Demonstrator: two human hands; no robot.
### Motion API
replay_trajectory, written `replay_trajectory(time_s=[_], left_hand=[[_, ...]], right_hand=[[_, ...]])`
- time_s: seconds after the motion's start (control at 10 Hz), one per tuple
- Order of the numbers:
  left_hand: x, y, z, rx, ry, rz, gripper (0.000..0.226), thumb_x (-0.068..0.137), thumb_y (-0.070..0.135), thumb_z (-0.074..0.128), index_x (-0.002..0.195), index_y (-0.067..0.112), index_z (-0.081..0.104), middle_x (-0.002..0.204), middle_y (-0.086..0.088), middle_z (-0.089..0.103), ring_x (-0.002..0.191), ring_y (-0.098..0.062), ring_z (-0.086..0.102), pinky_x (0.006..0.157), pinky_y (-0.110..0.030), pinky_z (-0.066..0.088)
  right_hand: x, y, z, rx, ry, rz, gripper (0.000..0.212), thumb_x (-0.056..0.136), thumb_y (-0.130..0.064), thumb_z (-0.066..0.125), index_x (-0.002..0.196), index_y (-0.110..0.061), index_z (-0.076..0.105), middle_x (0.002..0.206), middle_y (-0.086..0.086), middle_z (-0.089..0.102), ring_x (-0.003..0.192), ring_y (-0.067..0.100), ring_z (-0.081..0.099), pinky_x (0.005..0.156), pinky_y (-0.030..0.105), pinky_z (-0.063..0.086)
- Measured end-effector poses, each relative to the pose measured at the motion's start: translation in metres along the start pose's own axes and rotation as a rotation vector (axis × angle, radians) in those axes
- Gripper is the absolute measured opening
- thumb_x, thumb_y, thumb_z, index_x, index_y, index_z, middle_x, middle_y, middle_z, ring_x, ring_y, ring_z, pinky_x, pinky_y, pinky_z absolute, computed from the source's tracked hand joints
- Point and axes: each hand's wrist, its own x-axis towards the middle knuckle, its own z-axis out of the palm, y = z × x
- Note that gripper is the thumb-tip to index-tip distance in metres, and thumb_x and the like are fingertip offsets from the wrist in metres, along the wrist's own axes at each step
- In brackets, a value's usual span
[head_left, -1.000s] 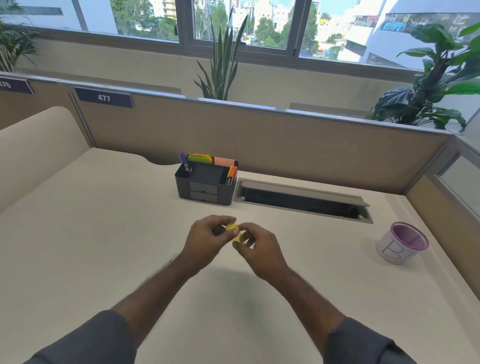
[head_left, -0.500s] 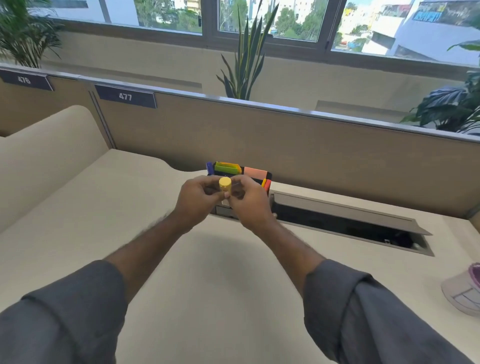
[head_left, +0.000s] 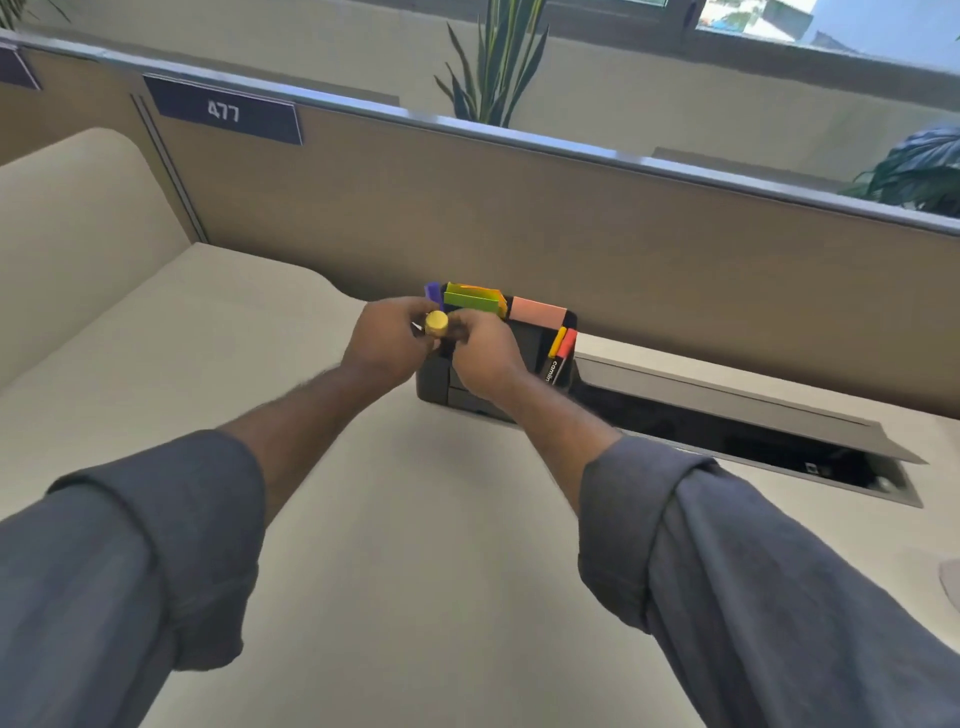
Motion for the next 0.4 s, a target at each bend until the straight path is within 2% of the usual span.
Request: replay_trajectory(time_s=[0.1,0.2,0.4], left_hand=[[0.0,-0.007,0.005,0.138,-0.083,0.004,0.027,0.083,0.013,0.07,0.108,0.015,0.076,0.102,-0.008,0.077,0.094,-0.029,0.067,0.083,-0.037,0.052],[0.0,-0.007,0.005,0.145,-0.123,0.006,0.025,0.084,0.014,0.068,0.108,0.014,0.074,0.101,-0.009,0.077,0.094,-0.031,0.066,0.081,-0.039,0.052],[-0.015,0.006,-0.001,0.154,-0.108,-0.005,0.039,0.082,0.014,0.066,0.121,0.018,0.068,0.11,-0.006,0.074,0.101,-0.03,0.064,0.084,-0.039,0.053]], right_hand=[[-0.001,0.007,0.011,-0.159,0.014,0.026,0.046,0.086,0.008,0.053,0.12,-0.021,0.067,0.117,0.01,0.064,0.109,0.033,0.055,0.093,0.052,0.05],[-0.001,0.006,0.012,-0.201,0.018,0.004,0.044,0.087,0.006,0.055,0.12,-0.021,0.067,0.114,0.008,0.063,0.105,0.031,0.054,0.091,0.052,0.051],[-0.025,0.004,-0.001,-0.154,0.07,-0.004,0.045,0.087,0.009,0.053,0.123,-0.014,0.065,0.123,0.01,0.061,0.117,0.03,0.053,0.095,0.044,0.05]])
